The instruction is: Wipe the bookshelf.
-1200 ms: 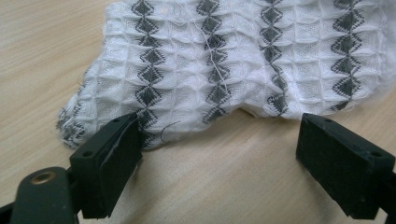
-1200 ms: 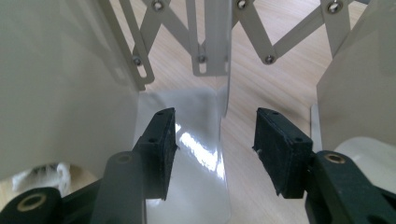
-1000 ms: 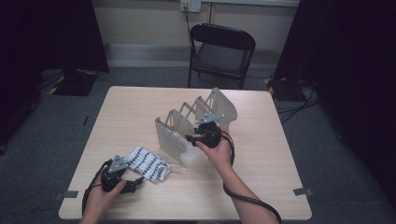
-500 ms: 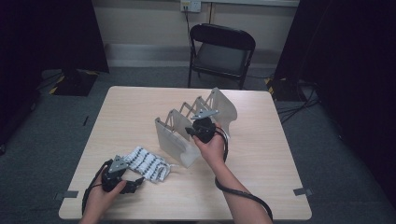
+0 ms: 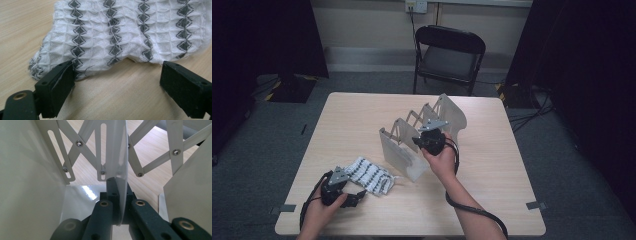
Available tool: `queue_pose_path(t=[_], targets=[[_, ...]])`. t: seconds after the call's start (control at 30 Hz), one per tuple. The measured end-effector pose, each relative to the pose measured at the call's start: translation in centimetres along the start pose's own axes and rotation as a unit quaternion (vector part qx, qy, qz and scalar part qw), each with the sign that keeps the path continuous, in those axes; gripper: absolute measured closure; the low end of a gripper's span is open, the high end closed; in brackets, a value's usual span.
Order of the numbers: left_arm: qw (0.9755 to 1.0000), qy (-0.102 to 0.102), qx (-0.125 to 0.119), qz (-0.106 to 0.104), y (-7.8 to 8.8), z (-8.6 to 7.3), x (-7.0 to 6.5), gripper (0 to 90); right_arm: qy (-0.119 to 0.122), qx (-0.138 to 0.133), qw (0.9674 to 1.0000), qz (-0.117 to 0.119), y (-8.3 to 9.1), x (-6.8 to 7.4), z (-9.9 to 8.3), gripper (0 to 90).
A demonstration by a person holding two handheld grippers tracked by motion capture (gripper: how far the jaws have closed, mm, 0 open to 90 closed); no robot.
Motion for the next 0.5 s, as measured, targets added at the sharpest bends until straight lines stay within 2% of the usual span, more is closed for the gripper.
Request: queue_pose_path(t=[0.17, 0.23, 0.33, 0.37, 0.5], targets=[[1.0, 0.0, 0.001, 0.0, 0.0, 0.0, 0.0, 11.8, -0.002, 0.013, 0.9999, 0.002, 0.1, 0.0, -0.5, 88.8], [1.0, -0.001, 0.0, 0.0, 0.0, 0.0, 0.0, 11.8, -0.003, 0.017, 0.9998, -0.001, 0.1, 0.0, -0.5, 85.4], [1.0, -0.001, 0.0, 0.0, 0.0, 0.0, 0.0, 11.8, -0.018, 0.011, 0.9998, -0.003, -0.1, -0.1, 0.1, 75.4], [1.0, 0.0, 0.0, 0.0, 0.0, 0.0, 0.0, 11.8, -0.015, 0.017, 0.9997, -0.005, -0.2, 0.0, 0.4, 73.1], [1.0, -0.001, 0.001, -0.001, 0.0, 0.0, 0.0, 11.2, -0.023, 0.025, 0.9994, -0.003, -0.7, 0.0, 1.0, 70.8]])
Point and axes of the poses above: each handheld gripper's, and its own axes: y roughly backward along the jaws, z roughly out of its top, x roughly to its left, the point moved 5 cm from there along -y, roughly forward along the jaws, and after that the axes turned 14 degrees about -y, right-handed, at the moved point
